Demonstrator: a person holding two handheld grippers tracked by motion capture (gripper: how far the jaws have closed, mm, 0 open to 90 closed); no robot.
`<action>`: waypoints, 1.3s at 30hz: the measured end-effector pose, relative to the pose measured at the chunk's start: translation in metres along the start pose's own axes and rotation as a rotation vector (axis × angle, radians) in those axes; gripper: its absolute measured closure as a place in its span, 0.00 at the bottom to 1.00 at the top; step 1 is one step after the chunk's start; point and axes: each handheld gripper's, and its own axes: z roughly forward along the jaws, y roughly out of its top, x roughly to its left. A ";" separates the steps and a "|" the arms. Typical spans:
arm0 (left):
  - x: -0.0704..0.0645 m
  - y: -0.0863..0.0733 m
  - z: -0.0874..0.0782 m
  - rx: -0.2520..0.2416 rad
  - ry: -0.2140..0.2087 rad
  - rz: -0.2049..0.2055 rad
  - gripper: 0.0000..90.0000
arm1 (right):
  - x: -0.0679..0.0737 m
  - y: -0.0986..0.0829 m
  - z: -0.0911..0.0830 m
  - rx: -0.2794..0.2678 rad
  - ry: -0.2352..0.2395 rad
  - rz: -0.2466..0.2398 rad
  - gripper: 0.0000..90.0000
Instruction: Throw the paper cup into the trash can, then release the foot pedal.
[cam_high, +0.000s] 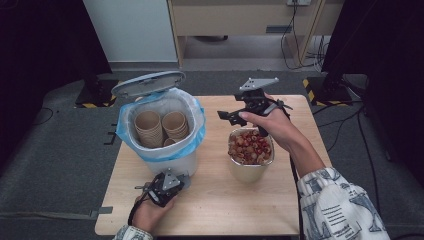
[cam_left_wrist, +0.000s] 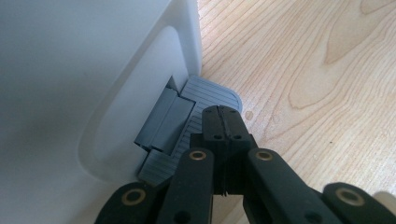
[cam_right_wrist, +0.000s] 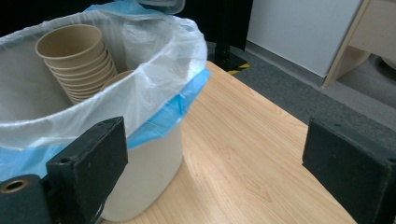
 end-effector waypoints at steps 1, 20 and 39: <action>0.000 0.000 0.000 0.000 0.000 0.000 1.00 | -0.001 -0.001 -0.001 -0.001 -0.003 0.001 0.08; -0.008 -0.012 -0.040 -0.091 -0.059 -0.160 0.48 | -0.042 -0.028 -0.043 0.004 -0.121 0.062 0.08; 0.015 -0.026 -0.046 -0.100 0.006 -0.290 0.24 | -0.059 -0.045 -0.062 0.002 -0.193 0.094 0.07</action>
